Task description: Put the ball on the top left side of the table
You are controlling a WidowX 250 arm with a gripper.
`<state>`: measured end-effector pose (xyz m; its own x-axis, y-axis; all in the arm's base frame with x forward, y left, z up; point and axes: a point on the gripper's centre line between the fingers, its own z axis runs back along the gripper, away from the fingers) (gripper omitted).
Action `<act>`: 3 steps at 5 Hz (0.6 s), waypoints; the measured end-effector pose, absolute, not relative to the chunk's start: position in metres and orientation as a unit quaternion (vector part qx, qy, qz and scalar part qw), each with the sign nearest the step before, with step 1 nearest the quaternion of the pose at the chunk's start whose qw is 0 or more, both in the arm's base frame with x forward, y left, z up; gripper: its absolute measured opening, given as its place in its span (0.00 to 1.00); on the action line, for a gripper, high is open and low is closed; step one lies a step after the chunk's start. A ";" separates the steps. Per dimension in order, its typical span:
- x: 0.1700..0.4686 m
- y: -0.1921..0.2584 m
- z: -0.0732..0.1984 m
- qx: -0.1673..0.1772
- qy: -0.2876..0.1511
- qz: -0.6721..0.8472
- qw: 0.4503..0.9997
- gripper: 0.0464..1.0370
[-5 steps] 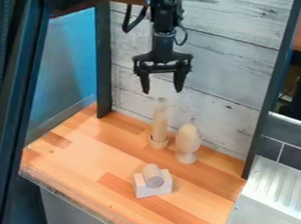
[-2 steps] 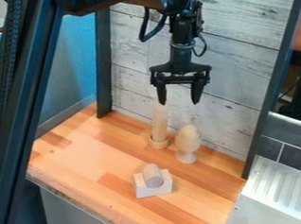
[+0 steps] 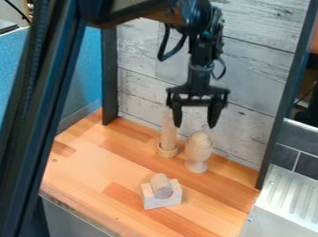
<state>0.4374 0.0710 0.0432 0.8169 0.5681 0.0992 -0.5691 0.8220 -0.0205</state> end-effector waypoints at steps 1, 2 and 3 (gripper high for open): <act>0.440 0.067 0.038 -0.004 -0.038 0.297 0.954 0.96; 0.441 0.067 0.033 -0.005 -0.038 0.300 0.953 0.96; 0.443 0.066 0.025 -0.004 -0.035 0.305 0.952 0.96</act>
